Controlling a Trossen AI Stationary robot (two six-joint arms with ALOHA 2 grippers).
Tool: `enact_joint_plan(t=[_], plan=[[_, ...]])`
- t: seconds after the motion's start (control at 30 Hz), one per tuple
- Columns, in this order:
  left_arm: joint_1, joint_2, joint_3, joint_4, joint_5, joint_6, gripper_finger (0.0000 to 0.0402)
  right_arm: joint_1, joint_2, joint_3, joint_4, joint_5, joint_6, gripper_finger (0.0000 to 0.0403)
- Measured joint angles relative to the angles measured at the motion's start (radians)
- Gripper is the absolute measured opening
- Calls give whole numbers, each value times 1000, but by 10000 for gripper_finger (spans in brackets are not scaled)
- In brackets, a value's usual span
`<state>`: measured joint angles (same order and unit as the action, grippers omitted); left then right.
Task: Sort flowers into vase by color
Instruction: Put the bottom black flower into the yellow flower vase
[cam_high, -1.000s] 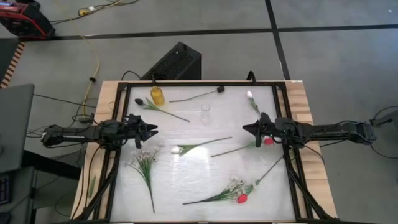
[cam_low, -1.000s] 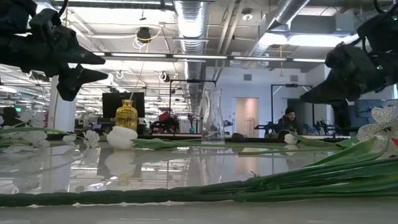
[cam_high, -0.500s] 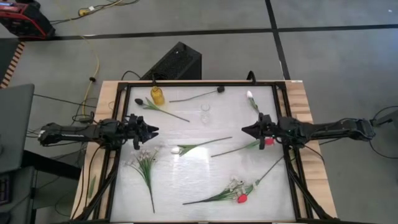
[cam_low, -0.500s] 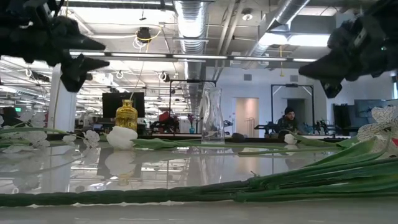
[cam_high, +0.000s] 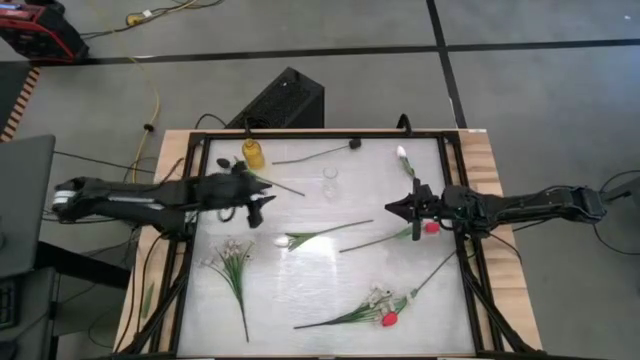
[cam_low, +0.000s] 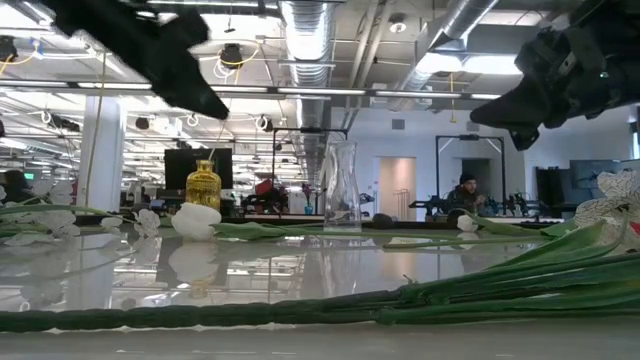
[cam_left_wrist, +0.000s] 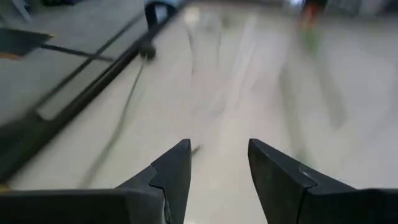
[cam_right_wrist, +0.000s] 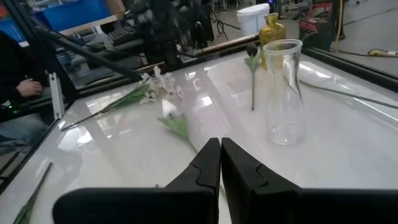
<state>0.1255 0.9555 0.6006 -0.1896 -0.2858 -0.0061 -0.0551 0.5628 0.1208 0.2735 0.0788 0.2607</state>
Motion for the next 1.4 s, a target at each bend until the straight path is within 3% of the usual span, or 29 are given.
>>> enact_joint_plan(t=[0.17,0.3,0.63,0.93,1.17,1.27,1.4], plan=[[121,285,234,-236,35,238,150,1,48,0,-4,0,0,43],[195,448,351,-346,46,372,150,11,78,1,-3,0,0,43],[317,671,417,-400,37,654,150,47,106,1,-5,-2,-8,43],[363,797,417,-404,66,688,150,69,106,1,-7,-3,-57,43],[376,811,418,-414,97,751,143,69,106,1,-7,-3,-64,43],[378,811,418,-440,106,770,116,69,106,1,-7,-4,-83,43],[381,811,417,-463,158,781,50,69,106,2,-3,-4,-86,43]])
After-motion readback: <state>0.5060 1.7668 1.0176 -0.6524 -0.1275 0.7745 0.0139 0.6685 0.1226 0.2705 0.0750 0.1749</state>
